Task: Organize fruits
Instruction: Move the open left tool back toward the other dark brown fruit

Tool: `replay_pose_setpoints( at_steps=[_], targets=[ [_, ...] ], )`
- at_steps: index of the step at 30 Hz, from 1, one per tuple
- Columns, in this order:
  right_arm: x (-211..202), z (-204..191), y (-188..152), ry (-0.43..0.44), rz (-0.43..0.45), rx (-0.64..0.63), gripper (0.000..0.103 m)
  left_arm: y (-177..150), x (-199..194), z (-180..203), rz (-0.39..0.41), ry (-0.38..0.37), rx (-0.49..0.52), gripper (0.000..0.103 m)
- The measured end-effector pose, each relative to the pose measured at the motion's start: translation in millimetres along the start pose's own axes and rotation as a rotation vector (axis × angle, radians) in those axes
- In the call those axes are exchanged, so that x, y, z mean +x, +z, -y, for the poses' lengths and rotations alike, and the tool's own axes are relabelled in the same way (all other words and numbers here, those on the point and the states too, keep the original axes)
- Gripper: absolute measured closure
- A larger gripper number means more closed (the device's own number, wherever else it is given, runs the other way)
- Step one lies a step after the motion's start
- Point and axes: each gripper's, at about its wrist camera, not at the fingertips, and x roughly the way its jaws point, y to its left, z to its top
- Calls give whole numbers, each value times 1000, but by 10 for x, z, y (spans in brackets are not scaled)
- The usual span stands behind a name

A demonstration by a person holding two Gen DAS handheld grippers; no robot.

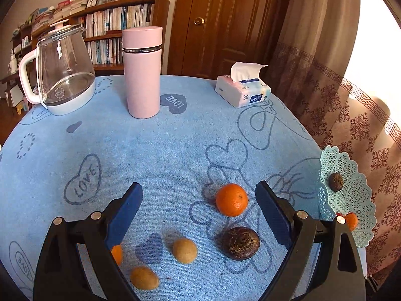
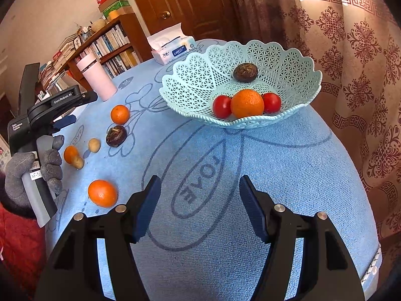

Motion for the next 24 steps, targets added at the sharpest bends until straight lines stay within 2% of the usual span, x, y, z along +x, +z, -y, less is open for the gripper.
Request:
replay_pose_setpoints(
  at_steps=[12,17,24],
  targets=[
    [10,-12,-9,6,-9,-6,36,-51,401,303,-110,-12,99,13],
    [10,-17,-14,5,-10,-7,36,-64,567,351,-149,-16,123,24],
    [37,-55,-31,1,-18,-17,36,-65,736,357,-198,-45,114,47]
  ],
)
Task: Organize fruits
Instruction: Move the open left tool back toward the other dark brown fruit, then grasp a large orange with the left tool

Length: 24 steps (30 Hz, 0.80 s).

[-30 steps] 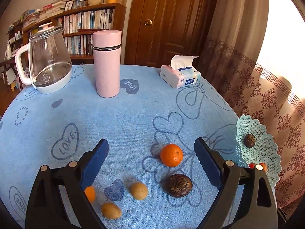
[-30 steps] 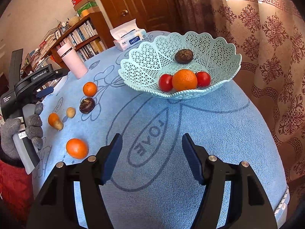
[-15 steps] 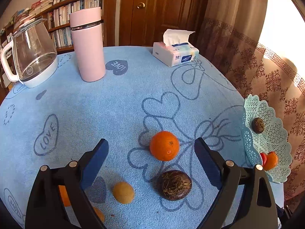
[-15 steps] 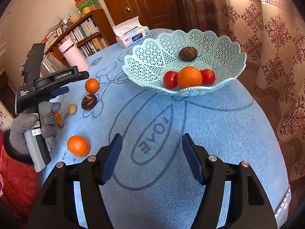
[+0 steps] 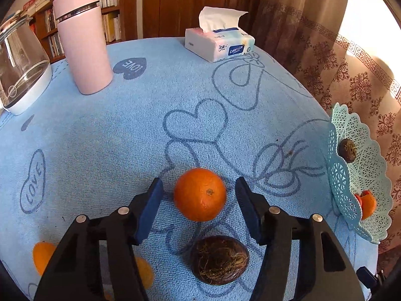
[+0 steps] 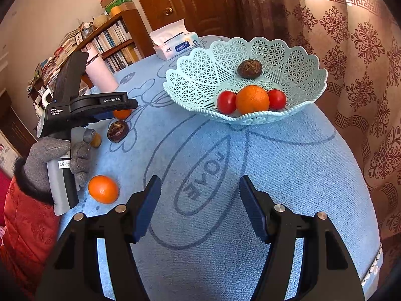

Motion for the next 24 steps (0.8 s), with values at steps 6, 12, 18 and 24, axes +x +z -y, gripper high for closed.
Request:
replay_pose_setpoints(
  at_steps=[6,12,18,24],
  targets=[
    [22,-37,1,-5,-9,-11,36,10,15,-46,16,-12,-8,63],
    [54,-96,51,-8,-16,-35,37,10,-50,-148,25,-45,-39,64],
    [89,-272,163,20,-19,-81,36,84,-308,-322,86,-33,-92,64],
    [261,-605,283,77,-58,-169,36,150,-629,-484,175,-4,-134,64]
  ],
)
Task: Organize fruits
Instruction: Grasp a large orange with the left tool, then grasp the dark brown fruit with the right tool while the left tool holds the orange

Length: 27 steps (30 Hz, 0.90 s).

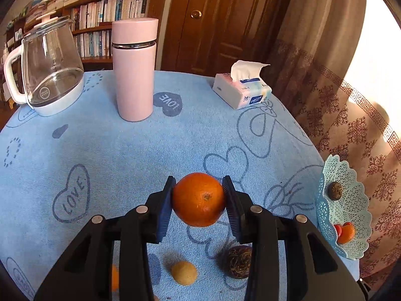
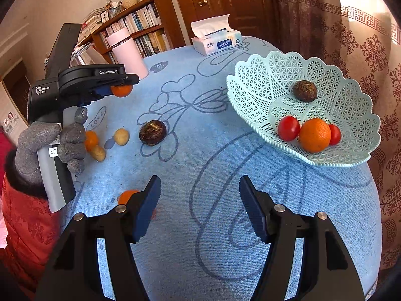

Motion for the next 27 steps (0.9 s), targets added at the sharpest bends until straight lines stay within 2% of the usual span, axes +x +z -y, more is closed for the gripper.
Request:
replay_pose_setpoints(
  at_steps=[4,10,22,27],
  targets=[
    [183,-213,136,40,-28,-63,37,44,-125,-48,38,9,-13,64],
    [522,-424,338,58,-72,-110,37,62,-137,-109,40,-2,-40,64],
    [1056,-599,640,15,-142,-170,38,49,-91,-241,34,13,-81,64],
    [1161,-634,654,-25,-148,-188,47,47,-81,-281,32,18,-97,64]
  ],
)
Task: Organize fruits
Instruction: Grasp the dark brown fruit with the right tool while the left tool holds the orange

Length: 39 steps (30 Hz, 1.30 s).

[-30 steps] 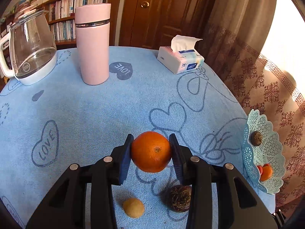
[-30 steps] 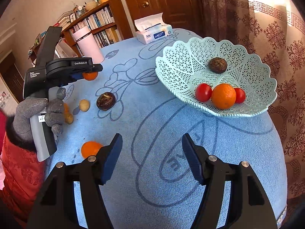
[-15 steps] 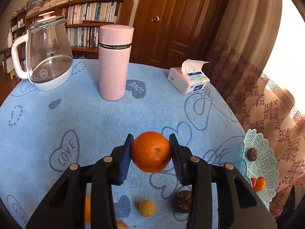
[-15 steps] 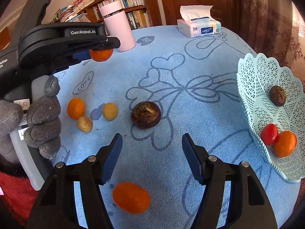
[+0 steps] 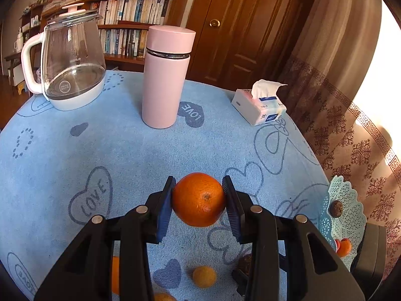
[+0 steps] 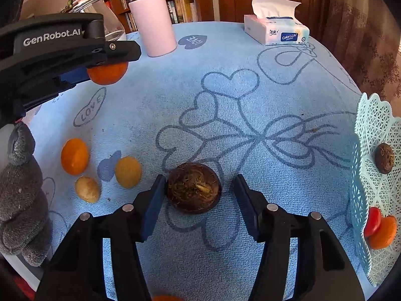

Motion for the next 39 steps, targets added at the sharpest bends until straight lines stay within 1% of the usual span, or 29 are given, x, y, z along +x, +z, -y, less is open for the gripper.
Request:
replay_pose_setpoints(
  at_steps=[1,3,5,11,21,26,31,35,39],
  targets=[
    [0,-11,-1,-5,5,-4,49,-3,-2,-1,0,-1,0,64],
    [2,-32,-5,-12,10,-11,56,-7,0,0,0,-5,-1,64],
    [-8,-52,-14,-14,13,-16,58,-5,-6,-1,3,-10,-3,64],
    [-82,-19,-61,-5,25,12,59,3,-34,-10,11,-15,-11,64],
    [-441,40,-117,6,89,69,58,-24,-60,96,19,-34,18,64],
    [-673,190,-151,0,141,132,58,-51,-63,159,16,-45,35,64],
    [-913,388,-163,-33,195,186,58,-82,-90,266,20,-61,66,64],
    [-1047,624,-137,-70,228,236,58,-98,-122,327,29,-66,84,64],
    [-1114,904,-128,-95,243,305,58,-102,-145,364,35,-75,93,64]
  ],
)
